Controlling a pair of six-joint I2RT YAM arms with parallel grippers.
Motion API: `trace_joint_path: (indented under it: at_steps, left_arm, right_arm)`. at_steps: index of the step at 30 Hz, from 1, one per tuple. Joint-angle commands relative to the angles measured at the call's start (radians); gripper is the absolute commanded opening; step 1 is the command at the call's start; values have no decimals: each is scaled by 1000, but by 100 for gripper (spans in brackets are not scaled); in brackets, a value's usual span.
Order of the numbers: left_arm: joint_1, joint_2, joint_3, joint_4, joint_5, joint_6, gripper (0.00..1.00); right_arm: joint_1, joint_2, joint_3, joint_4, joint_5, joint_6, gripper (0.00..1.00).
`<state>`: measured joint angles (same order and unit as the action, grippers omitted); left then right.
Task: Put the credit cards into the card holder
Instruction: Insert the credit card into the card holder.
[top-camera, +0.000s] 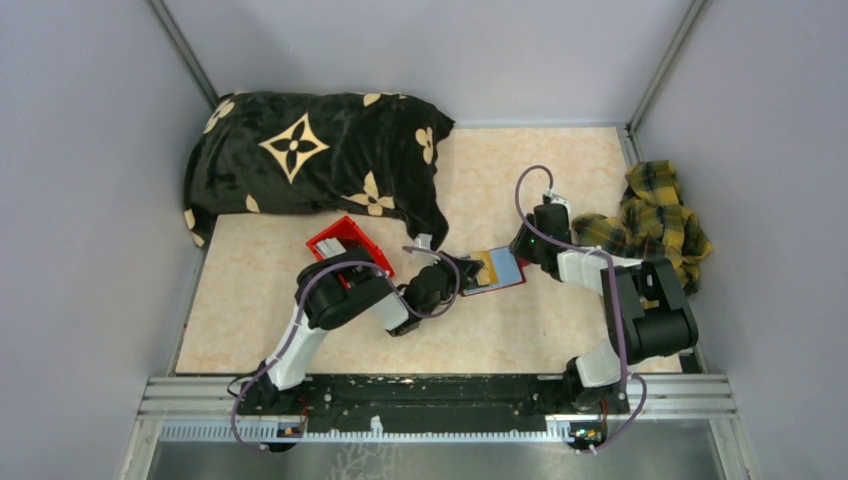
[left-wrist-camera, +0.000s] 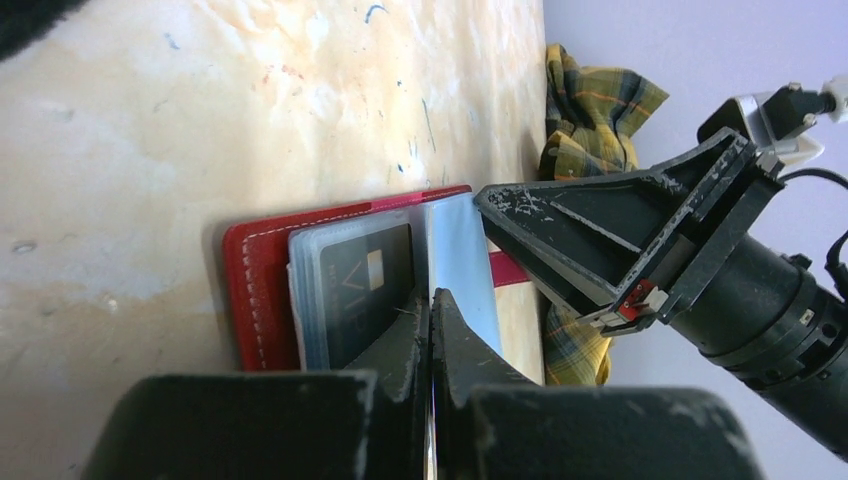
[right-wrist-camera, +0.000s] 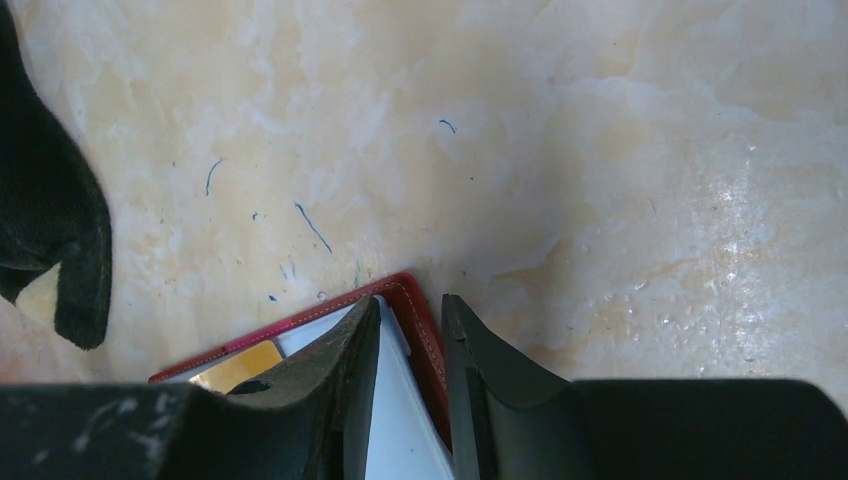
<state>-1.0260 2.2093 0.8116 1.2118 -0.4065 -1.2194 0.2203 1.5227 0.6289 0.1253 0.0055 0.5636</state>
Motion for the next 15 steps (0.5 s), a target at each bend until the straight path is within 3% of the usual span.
trace_joint_path:
  at_steps: [1,5,15]
  left_arm:
    - [-22,23,-30,-170,-49,-170,0]
    - [-40,12,-18,-259,-76,-239,0]
    - [-43,-29,25,-473,-43,-246,0]
  right_arm:
    - [11,49,-15,-139,-22,12,30]
    - [11,45,-13,-151,-15,4,30]
    - [11,48,-2,-192,-32,-21,30]
